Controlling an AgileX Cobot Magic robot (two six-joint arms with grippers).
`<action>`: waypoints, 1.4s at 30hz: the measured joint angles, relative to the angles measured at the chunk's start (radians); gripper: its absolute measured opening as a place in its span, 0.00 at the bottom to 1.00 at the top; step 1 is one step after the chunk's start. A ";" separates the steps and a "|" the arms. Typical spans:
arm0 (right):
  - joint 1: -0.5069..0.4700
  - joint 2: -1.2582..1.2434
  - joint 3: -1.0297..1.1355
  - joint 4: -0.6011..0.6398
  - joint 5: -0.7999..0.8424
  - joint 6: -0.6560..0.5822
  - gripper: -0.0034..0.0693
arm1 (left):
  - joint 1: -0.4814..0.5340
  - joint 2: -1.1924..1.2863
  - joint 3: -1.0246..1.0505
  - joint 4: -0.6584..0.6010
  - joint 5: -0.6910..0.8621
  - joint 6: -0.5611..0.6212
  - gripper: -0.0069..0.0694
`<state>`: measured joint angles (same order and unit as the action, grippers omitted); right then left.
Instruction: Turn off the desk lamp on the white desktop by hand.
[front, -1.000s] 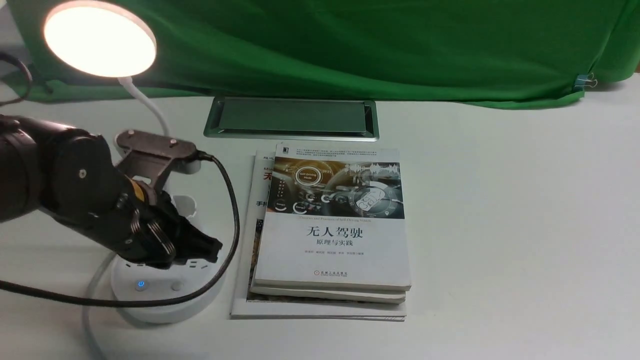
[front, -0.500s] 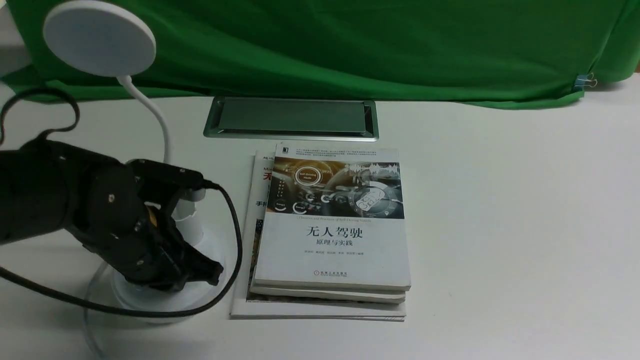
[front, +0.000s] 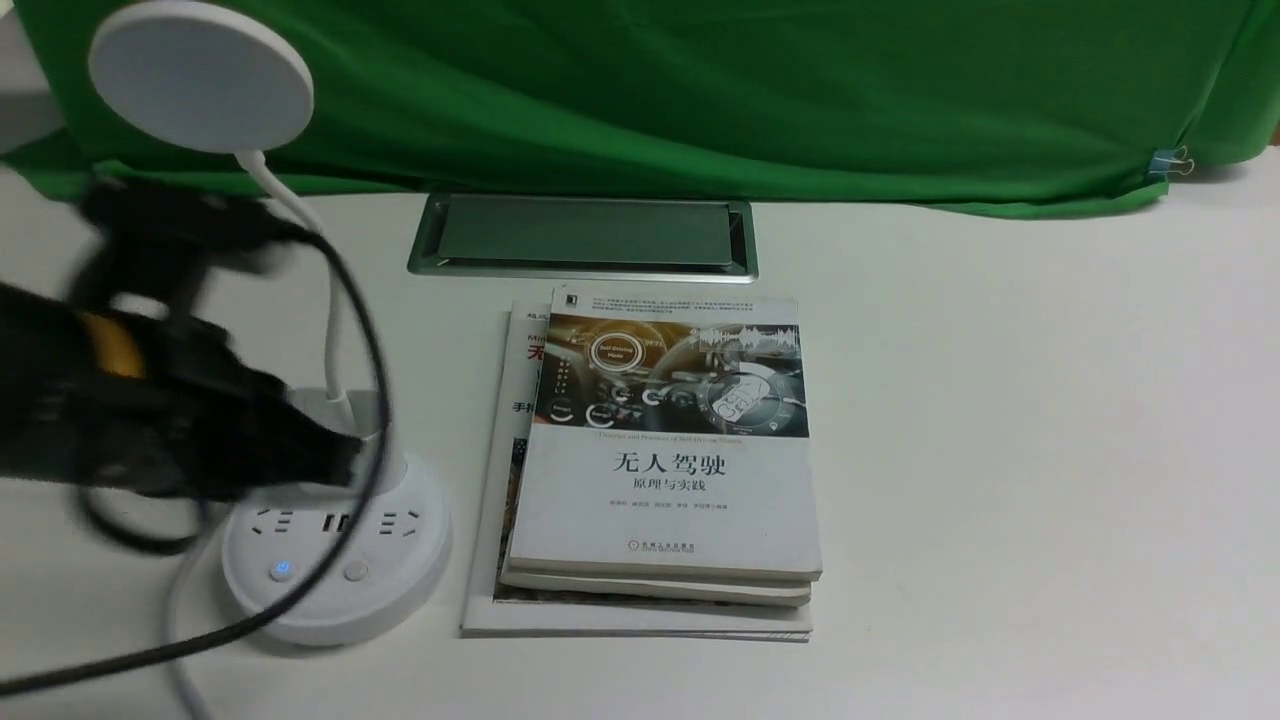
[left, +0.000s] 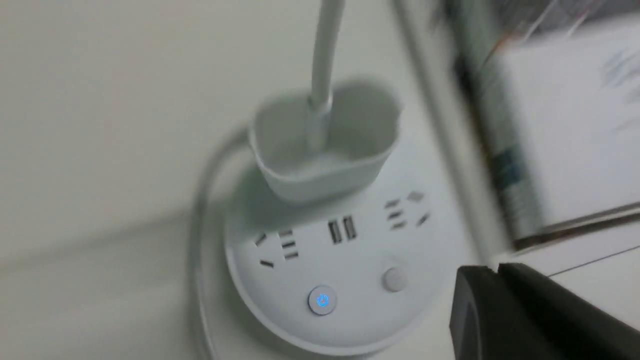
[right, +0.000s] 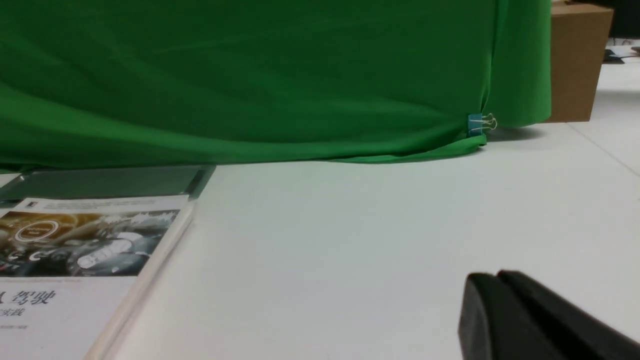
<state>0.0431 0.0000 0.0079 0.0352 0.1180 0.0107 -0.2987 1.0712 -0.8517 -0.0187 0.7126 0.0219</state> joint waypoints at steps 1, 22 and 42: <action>0.000 0.000 0.000 0.000 0.000 0.000 0.10 | 0.000 -0.061 0.000 0.000 0.010 -0.022 0.11; 0.000 0.000 0.000 0.000 0.000 0.000 0.10 | 0.000 -0.775 0.395 0.004 -0.184 -0.068 0.12; 0.000 0.000 0.000 0.000 0.001 0.000 0.10 | 0.000 -1.041 0.723 0.034 -0.377 -0.068 0.13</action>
<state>0.0431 0.0000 0.0079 0.0352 0.1188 0.0107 -0.2987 0.0300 -0.1284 0.0150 0.3352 -0.0464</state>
